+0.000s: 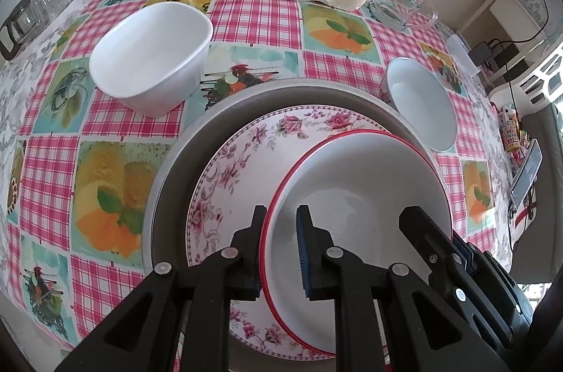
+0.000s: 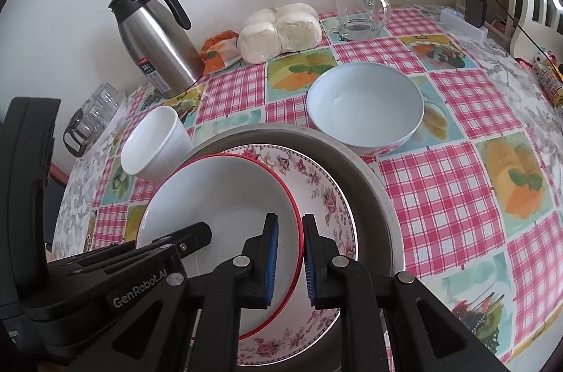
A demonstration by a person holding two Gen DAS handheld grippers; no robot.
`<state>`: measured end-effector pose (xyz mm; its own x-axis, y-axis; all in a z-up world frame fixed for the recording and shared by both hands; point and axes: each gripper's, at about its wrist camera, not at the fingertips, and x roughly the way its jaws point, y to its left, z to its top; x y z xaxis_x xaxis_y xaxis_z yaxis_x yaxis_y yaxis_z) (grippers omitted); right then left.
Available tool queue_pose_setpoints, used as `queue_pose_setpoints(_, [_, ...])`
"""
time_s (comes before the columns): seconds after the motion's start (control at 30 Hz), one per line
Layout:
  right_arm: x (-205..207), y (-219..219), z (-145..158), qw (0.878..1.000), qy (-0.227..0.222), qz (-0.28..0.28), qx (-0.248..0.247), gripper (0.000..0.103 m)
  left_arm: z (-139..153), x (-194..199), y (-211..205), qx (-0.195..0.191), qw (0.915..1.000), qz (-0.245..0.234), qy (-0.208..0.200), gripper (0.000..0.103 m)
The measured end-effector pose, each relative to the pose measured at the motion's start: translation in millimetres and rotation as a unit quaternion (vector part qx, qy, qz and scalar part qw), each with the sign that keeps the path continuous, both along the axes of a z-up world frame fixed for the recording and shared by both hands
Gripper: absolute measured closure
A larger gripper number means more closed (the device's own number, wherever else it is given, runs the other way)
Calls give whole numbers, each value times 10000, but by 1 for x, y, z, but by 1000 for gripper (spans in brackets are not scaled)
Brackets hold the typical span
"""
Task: Organize plates and bowls
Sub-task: 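Lower the red-rimmed bowl with the left gripper onto the plate in the basin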
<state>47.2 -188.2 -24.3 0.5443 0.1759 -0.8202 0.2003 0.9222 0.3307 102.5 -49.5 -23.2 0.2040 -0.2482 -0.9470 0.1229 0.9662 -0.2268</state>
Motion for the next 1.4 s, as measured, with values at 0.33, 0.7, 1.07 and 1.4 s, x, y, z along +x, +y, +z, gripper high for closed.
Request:
queue_pose_setpoints(0.33, [0, -1, 0, 10000, -17, -53, 4, 87, -5, 1, 0, -48, 9999, 43, 86, 88])
queue_pose_setpoints(0.7, [3, 2, 0, 10000, -93, -4, -17, 85, 0, 1, 0, -6, 10000, 53, -75, 86])
queue_pose_setpoints(1.07, [6, 7, 0, 9999, -146, 76, -32, 85, -3, 2, 5, -88, 9998, 164, 29, 86])
queue_pose_setpoints(1.4, [7, 6, -4, 10000, -54, 77, -5, 85, 0, 0, 8, -118, 9997, 230, 15, 86])
